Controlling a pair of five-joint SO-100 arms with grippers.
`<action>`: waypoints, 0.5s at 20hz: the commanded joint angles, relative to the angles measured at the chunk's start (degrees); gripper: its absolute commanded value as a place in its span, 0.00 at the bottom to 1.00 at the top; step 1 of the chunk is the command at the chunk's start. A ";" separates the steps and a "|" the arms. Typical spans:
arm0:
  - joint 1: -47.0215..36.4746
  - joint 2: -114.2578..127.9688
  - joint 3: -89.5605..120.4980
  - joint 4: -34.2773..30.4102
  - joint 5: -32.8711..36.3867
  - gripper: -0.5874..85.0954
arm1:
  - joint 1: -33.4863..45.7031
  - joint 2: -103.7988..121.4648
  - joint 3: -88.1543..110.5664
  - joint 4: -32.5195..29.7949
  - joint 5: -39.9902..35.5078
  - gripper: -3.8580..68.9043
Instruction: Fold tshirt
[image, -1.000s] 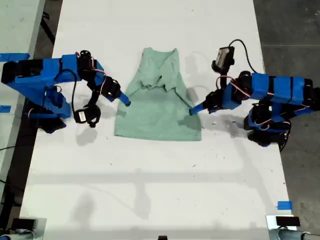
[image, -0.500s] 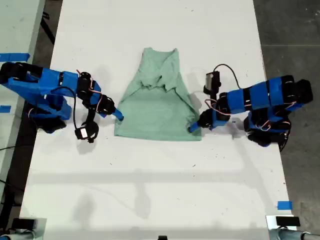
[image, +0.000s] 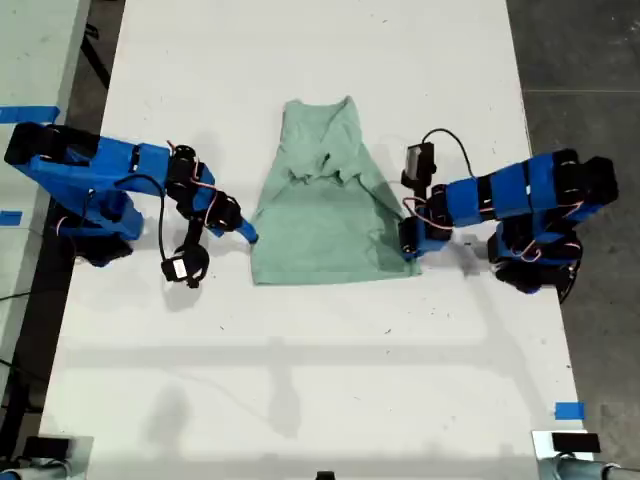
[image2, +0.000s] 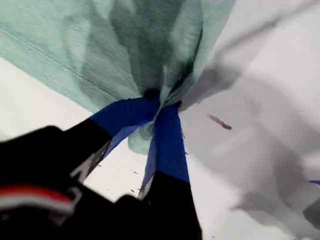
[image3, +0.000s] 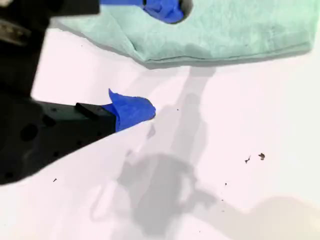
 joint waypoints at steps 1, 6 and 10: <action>1.32 -0.35 -3.60 1.41 -0.44 0.27 | -1.67 6.15 -5.36 10.28 0.44 0.04; 1.58 -2.46 -4.13 0.09 -0.62 0.27 | -6.50 6.59 -22.15 6.68 0.26 0.04; 1.67 -3.16 -4.75 -0.18 -0.88 0.27 | -4.92 -6.59 -26.54 -8.00 0.79 0.04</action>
